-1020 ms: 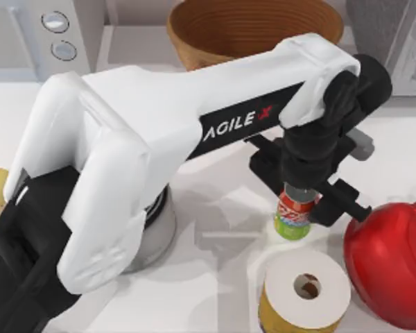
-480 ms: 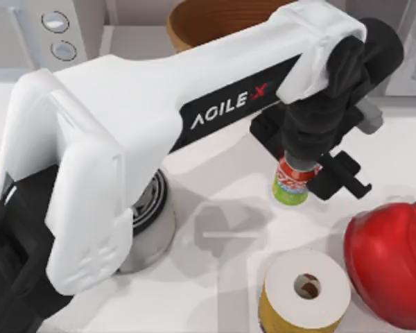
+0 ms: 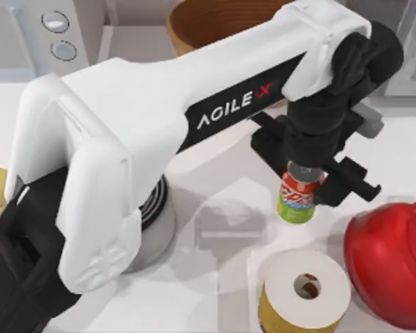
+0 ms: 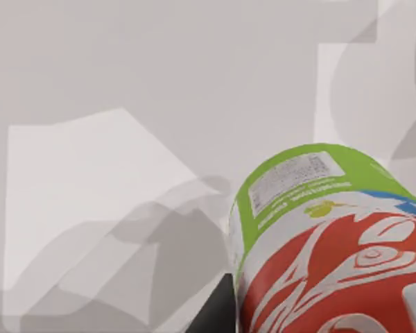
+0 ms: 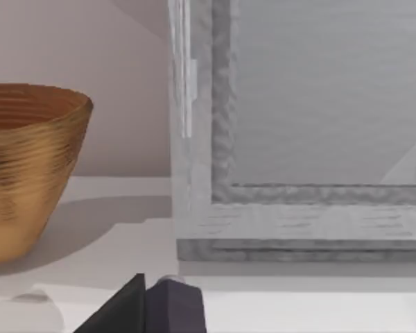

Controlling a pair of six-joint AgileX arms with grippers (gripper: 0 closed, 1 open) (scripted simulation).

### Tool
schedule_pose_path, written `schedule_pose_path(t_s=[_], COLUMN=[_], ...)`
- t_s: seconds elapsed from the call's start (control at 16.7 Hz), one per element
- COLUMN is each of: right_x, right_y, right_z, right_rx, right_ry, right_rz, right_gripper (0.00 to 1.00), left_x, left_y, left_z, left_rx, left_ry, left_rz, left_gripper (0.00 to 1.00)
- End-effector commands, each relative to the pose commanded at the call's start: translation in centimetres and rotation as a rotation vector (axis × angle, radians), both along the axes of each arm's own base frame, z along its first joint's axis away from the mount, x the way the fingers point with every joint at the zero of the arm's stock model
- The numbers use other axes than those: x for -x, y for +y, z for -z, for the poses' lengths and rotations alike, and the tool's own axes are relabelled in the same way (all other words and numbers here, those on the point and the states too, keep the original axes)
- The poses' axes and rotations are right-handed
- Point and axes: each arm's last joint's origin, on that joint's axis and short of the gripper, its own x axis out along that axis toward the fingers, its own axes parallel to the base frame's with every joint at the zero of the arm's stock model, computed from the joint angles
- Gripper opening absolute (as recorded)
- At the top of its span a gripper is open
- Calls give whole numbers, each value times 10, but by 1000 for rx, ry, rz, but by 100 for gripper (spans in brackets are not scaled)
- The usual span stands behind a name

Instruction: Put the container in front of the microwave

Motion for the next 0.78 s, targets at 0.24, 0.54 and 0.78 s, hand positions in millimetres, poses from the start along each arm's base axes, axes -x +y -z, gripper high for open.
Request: schedule_pose_path(t_s=[0.24, 0.54, 0.78], right_x=[0, 0, 0], right_y=[0, 0, 0], right_z=[0, 0, 0], right_rx=[0, 0, 0], right_ry=[0, 0, 0], right_rz=[0, 0, 0], right_gripper=[100, 100, 100], left_x=[-1, -42, -80], left_y=[1, 65, 160], left_z=[0, -53, -90], left_rx=[1, 80, 115], left_ry=[-4, -110, -207], left_rz=[0, -11, -62], left_gripper=[0, 0, 0])
